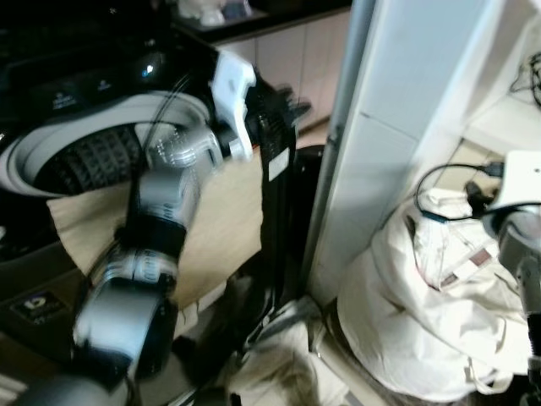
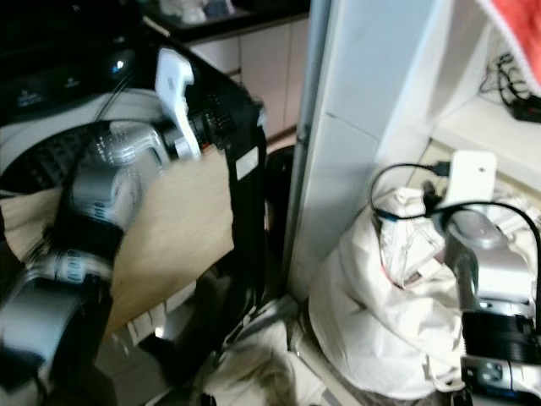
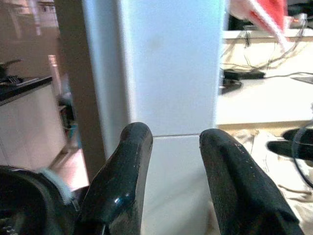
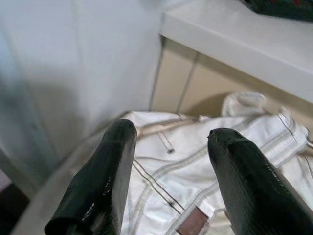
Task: Clothes washing
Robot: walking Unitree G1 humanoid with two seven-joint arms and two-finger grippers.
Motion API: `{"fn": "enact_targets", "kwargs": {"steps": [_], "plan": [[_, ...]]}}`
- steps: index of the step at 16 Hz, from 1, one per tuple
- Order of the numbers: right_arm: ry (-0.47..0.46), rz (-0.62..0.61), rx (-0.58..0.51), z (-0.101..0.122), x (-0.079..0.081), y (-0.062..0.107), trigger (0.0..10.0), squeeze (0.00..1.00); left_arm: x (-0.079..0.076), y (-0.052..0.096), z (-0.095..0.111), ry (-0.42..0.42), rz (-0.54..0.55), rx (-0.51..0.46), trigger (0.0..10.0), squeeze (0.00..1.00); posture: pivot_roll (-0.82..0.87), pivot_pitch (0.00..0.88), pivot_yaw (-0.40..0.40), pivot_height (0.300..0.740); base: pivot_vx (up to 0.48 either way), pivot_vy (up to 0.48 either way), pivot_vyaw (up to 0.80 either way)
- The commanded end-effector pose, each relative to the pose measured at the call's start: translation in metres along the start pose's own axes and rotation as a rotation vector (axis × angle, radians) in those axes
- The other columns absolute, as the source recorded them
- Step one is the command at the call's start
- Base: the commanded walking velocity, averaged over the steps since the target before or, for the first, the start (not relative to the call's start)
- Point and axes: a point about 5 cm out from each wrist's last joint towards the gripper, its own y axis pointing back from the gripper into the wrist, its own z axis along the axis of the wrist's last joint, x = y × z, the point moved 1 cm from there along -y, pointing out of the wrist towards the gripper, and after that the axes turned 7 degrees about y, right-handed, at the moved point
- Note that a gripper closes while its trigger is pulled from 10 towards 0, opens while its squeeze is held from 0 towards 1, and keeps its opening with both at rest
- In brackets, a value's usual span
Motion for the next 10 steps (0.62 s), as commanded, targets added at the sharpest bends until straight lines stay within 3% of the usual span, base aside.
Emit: {"fn": "enact_targets", "kwargs": {"steps": [1,3,4,6,8,10], "plan": [[-0.008,0.008,0.042,-0.013,-0.004,-0.005,10.0,1.0,-0.021,0.004,-0.009,-0.019,-0.052,0.043,10.0,0.0,-0.1,0.0,0.036,0.74,0.0,0.0,0.0],[0.069,0.305,0.125,-0.037,0.023,-0.01,10.0,1.0,-0.035,0.019,-0.048,-0.033,-0.012,0.16,10.0,0.0,-0.1,0.0,0.043,0.74,0.0,0.0,0.0],[0.106,0.334,0.142,-0.042,0.025,-0.014,10.0,1.0,-0.04,0.022,-0.059,-0.043,-0.004,0.198,10.0,0.0,-0.1,0.0,0.043,0.74,0.0,0.0,0.0],[0.123,0.278,0.173,-0.05,0.018,-0.028,10.0,1.0,-0.067,0.028,-0.07,0.013,-0.026,0.219,10.0,0.0,-0.09,0.0,0.046,0.74,0.0,0.0,0.0],[0.108,0.274,0.186,-0.053,0.017,-0.034,10.0,1.0,-0.077,0.033,-0.075,0.045,0.015,0.216,10.0,0.0,-0.08,0.0,0.045,0.74,0.0,0.0,0.0],[0.1,0.313,0.197,-0.057,0.021,-0.037,10.0,1.0,-0.076,0.039,-0.076,0.053,0.082,0.213,10.0,0.0,-0.07,0.0,0.049,0.74,0.0,0.0,0.0]]}}
